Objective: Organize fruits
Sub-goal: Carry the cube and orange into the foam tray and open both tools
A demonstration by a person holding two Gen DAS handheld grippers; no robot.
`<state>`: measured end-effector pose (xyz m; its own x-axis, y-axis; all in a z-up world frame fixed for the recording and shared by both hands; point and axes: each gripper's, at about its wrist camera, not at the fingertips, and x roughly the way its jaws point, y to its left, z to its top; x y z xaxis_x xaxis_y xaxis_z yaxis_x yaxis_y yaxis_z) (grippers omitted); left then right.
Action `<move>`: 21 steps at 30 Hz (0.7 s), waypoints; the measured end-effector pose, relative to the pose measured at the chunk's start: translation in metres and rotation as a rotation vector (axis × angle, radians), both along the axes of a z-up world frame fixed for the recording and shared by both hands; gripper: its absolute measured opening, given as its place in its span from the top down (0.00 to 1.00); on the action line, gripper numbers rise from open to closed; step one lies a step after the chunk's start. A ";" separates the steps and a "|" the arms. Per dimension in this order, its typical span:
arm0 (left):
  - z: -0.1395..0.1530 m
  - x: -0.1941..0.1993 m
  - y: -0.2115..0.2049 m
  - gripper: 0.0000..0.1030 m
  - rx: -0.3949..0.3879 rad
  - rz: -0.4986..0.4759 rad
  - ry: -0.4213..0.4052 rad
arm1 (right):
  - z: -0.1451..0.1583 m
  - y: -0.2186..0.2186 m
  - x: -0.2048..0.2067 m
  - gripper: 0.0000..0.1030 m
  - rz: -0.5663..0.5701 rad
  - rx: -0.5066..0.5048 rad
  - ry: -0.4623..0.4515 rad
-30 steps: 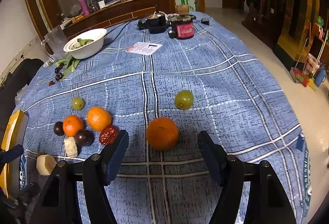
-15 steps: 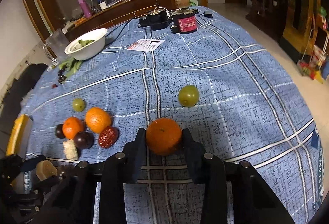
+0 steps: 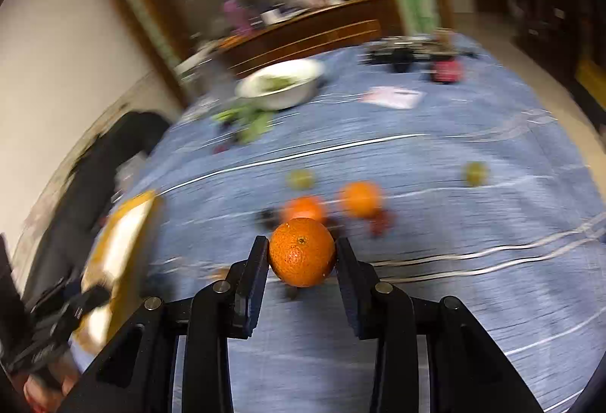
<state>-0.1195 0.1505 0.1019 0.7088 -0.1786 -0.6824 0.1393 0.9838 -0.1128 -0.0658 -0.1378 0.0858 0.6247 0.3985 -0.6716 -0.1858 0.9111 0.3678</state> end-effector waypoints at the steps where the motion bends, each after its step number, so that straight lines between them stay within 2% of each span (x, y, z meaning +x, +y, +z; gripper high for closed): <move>1: 0.000 -0.004 0.019 0.60 -0.006 0.053 0.004 | 0.003 0.018 -0.004 0.63 0.039 0.004 -0.003; 5: -0.010 -0.015 0.088 0.60 -0.015 0.262 0.035 | 0.008 0.106 -0.013 0.63 0.215 0.002 -0.010; 9: -0.030 -0.023 0.128 0.60 -0.043 0.374 0.089 | 0.000 0.179 -0.021 0.62 0.342 -0.030 0.000; 14: -0.051 -0.033 0.143 0.60 -0.051 0.405 0.118 | -0.020 0.250 -0.023 0.62 0.448 -0.078 0.032; 16: -0.053 -0.033 0.145 0.60 -0.036 0.414 0.111 | -0.026 0.269 -0.023 0.62 0.466 -0.101 0.036; 18: -0.055 -0.033 0.151 0.60 -0.056 0.418 0.111 | -0.027 0.279 -0.021 0.62 0.464 -0.139 0.007; 21: -0.057 -0.033 0.159 0.59 -0.077 0.432 0.115 | -0.034 0.294 -0.017 0.62 0.482 -0.169 0.014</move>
<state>-0.1527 0.3092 0.0448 0.6501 0.0639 -0.7571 -0.3002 0.9370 -0.1786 -0.0829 0.1560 0.0523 0.3867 0.5243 -0.7587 -0.5958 0.7700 0.2284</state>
